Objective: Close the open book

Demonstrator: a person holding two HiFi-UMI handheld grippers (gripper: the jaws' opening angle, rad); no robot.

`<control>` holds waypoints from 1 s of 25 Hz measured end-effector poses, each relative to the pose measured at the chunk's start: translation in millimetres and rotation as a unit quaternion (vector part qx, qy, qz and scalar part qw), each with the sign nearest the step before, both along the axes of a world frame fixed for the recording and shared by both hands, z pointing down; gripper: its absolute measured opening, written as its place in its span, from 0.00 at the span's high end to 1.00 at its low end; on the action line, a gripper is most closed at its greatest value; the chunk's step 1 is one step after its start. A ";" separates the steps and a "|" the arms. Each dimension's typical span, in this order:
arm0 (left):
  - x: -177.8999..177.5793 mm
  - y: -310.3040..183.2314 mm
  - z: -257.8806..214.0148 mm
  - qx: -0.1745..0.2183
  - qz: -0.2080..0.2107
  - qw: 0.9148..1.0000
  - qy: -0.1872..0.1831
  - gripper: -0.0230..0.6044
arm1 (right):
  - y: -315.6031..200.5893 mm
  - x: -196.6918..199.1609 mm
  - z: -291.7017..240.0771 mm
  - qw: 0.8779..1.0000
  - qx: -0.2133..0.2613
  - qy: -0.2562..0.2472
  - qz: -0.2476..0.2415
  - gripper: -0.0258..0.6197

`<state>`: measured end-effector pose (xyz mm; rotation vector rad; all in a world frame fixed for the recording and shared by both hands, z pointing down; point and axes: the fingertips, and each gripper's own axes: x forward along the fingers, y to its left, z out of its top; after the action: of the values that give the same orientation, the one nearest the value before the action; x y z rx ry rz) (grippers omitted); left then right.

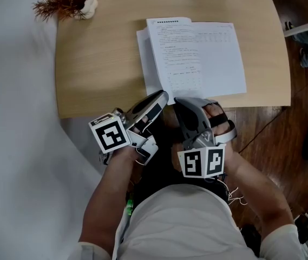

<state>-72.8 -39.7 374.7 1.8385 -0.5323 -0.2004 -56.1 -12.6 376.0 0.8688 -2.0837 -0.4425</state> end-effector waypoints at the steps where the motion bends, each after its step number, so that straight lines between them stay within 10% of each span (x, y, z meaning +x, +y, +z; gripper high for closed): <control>1: 0.7 0.4 -2.0 0.003 0.000 1.000 0.001 0.94 | 0.1 1.1 -2.2 1.000 0.002 -0.002 0.001 0.95; 25: 31.0 6.5 -15.0 0.032 0.006 0.999 -0.029 0.94 | -9.0 71.0 -24.4 0.995 0.002 -0.063 0.078 0.95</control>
<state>-41.7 -33.2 359.6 1.9147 -0.5605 -0.1576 15.0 -21.6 351.6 1.0769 -2.1090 -0.3151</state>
